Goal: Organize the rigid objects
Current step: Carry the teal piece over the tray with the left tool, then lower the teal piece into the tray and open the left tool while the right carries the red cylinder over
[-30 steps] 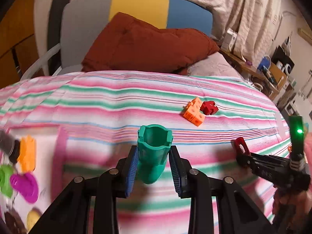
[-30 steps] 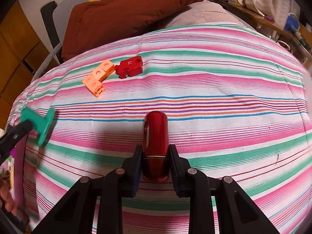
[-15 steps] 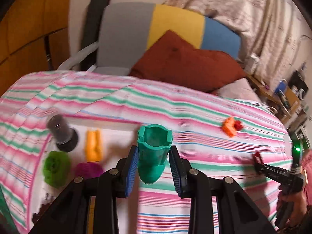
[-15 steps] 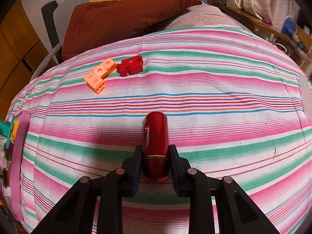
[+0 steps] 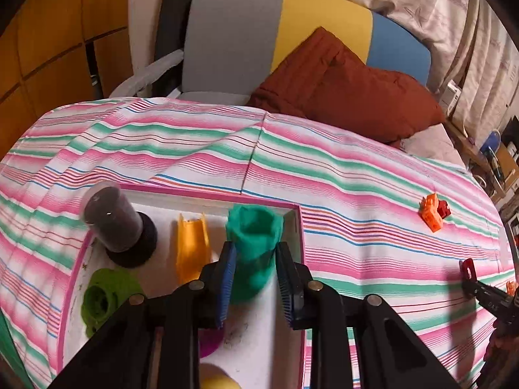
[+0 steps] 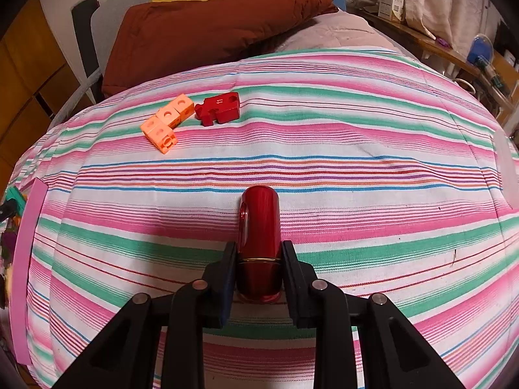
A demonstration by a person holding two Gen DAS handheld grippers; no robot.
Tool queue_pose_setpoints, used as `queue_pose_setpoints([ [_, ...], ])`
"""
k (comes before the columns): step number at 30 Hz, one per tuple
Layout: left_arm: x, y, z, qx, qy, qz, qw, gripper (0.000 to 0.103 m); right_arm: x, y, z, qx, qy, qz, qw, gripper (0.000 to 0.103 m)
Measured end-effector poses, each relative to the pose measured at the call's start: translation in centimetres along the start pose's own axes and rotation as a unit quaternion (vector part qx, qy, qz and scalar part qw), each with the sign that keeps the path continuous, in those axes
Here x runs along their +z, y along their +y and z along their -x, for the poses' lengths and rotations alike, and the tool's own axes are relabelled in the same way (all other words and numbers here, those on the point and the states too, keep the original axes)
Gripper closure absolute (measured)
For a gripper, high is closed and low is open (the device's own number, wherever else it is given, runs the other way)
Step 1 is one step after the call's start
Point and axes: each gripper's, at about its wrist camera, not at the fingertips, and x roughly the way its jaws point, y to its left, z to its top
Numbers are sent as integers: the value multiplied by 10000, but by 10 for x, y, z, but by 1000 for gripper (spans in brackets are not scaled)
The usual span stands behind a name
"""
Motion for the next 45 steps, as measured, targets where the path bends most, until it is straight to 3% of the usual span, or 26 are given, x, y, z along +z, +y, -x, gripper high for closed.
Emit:
queue_pose_setpoints([
  [6,-8,-3,9,-27,61,53,10000,67,0,-1,1,5,-14,5,10000,76],
  [14,-40,1,72,-11,-561,-151,9983,65,-3,7,5,0,-3,62,10000,76],
  [20,-70,23,106,-193,-701,-91,9973,64,-13,33,14,258,-13,222,9994,76],
  [27,-103,47,130,-129,-680,-160,9975,64,-33,82,30,812,-180,659,9944,76],
  [33,-128,66,151,-7,-760,-211,9969,64,-62,145,63,1594,-498,1262,9778,76],
  [37,-139,80,162,117,-820,-218,9963,64,-86,191,91,2216,-637,1680,9584,76],
  [45,-147,100,169,319,-864,-56,9957,64,-123,271,112,2775,-471,2440,9280,76],
])
